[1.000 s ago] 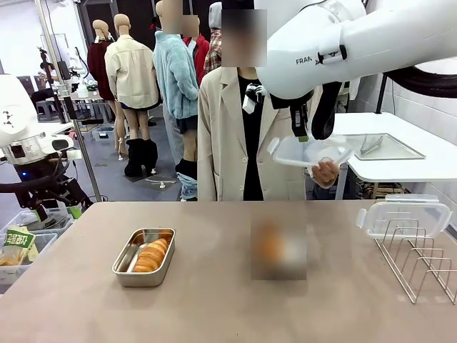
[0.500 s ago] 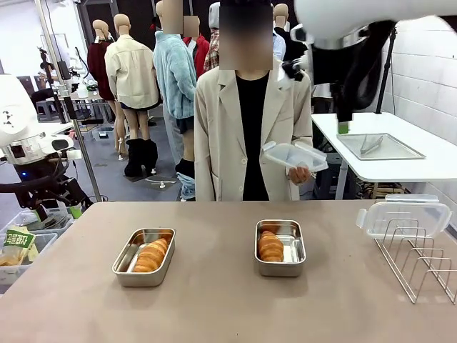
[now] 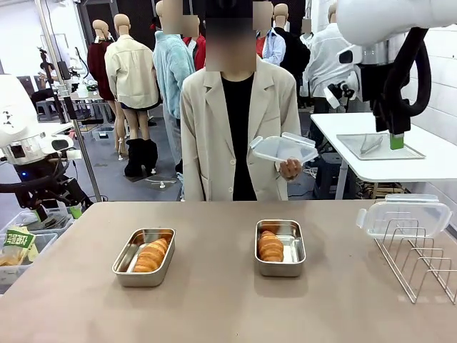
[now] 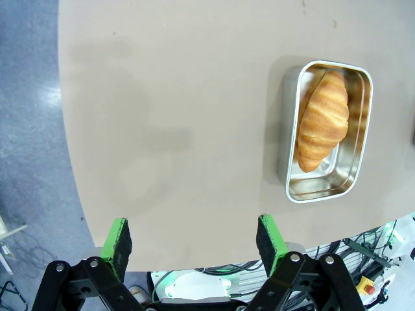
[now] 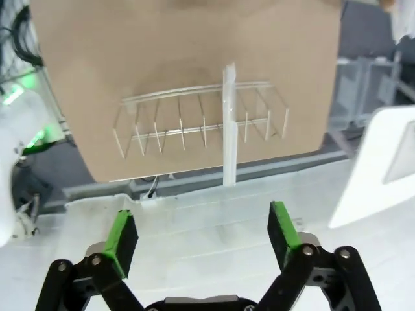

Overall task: Place the bread in airtight containers.
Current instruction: Pick up one Airtight Container lid and hand it to the human.

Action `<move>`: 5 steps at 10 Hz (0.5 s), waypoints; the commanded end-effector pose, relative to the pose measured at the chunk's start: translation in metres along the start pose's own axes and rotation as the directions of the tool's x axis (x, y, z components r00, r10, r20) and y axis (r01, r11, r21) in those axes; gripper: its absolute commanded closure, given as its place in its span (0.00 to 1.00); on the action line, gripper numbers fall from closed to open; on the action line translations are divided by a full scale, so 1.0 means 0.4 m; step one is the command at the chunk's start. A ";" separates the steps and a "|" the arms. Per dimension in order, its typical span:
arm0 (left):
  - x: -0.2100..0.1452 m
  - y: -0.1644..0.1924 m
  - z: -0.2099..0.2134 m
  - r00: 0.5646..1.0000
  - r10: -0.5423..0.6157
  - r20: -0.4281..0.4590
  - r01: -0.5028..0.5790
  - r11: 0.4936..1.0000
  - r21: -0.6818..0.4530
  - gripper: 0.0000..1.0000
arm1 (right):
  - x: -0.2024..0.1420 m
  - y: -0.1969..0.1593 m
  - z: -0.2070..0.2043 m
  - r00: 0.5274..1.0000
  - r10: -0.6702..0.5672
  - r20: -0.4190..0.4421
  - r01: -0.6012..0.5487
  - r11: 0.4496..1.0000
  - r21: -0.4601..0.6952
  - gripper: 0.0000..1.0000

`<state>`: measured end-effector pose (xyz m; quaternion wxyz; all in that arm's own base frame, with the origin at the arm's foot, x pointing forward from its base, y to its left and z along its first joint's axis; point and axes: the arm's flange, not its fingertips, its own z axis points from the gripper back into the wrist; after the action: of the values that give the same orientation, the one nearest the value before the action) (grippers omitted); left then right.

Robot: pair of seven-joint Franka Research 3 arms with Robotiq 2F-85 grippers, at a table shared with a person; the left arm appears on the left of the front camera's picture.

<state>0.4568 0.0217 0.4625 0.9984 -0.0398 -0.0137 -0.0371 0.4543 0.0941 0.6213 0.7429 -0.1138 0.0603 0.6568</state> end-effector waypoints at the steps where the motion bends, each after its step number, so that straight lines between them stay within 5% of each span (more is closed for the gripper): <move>1: 0.003 0.001 0.006 1.000 0.000 0.001 0.000 1.000 0.008 0.00 | -0.007 -0.012 -0.030 1.000 0.021 0.013 -0.022 0.999 0.037 0.00; 3: 0.003 0.001 0.006 1.000 0.000 0.001 0.000 1.000 0.008 0.00 | -0.022 -0.011 -0.062 0.998 -0.062 0.029 0.061 0.998 0.031 0.00; 5: 0.003 0.001 0.006 1.000 0.000 0.001 0.000 1.000 0.008 0.00 | -0.010 -0.023 -0.043 1.000 -0.002 -0.012 0.002 0.999 0.034 0.00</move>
<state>0.4568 0.0217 0.4624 0.9984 -0.0398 -0.0137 -0.0371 0.4645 0.0821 0.6046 0.7491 -0.1051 0.0760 0.6496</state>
